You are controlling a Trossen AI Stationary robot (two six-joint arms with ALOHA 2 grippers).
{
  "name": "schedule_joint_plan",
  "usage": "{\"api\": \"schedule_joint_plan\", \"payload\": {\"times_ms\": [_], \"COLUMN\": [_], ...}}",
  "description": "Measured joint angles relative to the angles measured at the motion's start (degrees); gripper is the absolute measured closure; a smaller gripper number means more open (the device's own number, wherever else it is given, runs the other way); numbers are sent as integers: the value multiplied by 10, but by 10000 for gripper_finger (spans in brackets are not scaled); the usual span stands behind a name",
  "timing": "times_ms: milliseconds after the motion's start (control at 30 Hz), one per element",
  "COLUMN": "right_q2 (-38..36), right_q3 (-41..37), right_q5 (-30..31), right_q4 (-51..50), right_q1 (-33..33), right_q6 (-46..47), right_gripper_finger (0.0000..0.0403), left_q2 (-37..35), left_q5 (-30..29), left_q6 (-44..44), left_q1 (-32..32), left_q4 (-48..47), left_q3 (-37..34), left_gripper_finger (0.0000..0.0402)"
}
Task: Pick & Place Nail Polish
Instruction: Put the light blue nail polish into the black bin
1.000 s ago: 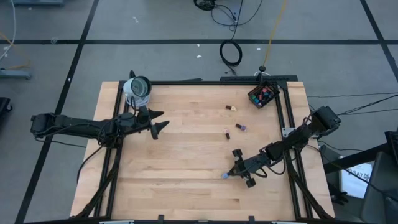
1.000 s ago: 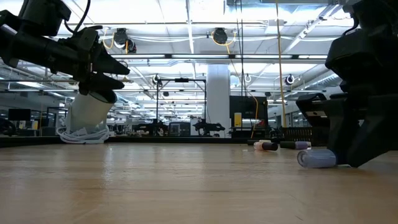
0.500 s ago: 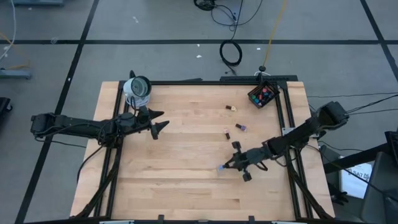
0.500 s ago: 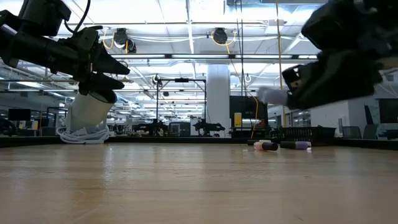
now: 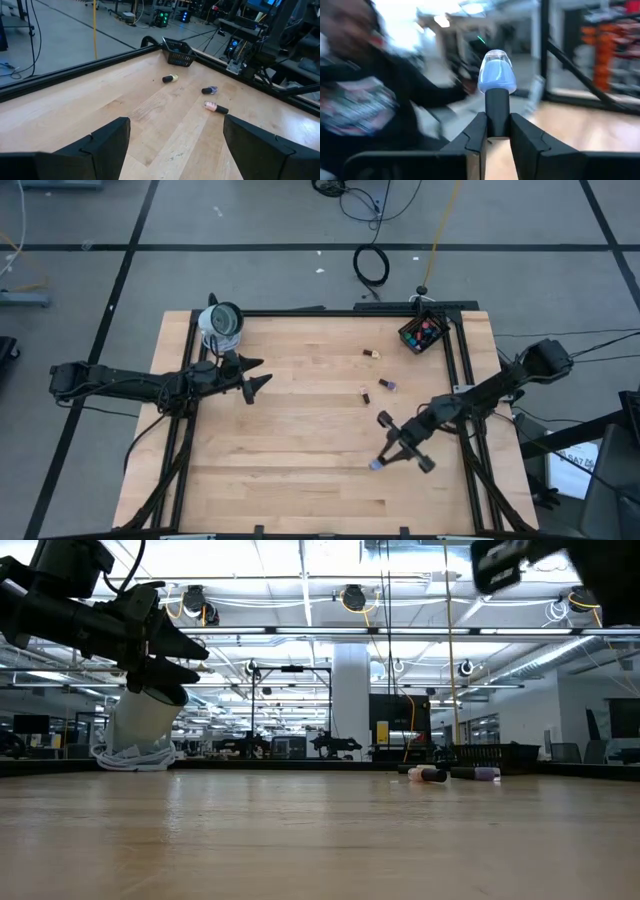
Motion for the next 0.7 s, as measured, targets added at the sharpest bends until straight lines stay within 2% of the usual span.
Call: {"api": "schedule_joint_plan", "payload": {"times_ms": [167, 300, 467, 700], "right_q2": [0, 0, -3, -3], "right_q3": [0, 0, 3, 7], "right_q5": [-92, -137, -146, -146], "right_q4": [127, 233, 240, 240], "right_q1": [23, 59, 92, 95], "right_q6": [78, 87, 58, 55], "right_gripper_finger": [354, 354, 354, 354], "left_q2": [0, 0, 0, 0], "left_q5": [0, 0, 0, 0], "left_q6": [0, 0, 0, 0], "left_q1": [0, 0, 0, 0], "left_q4": [0, 0, 0, 0], "left_q3": [0, 0, 0, 0], "left_gripper_finger": [100, 97, 95, 102]}}
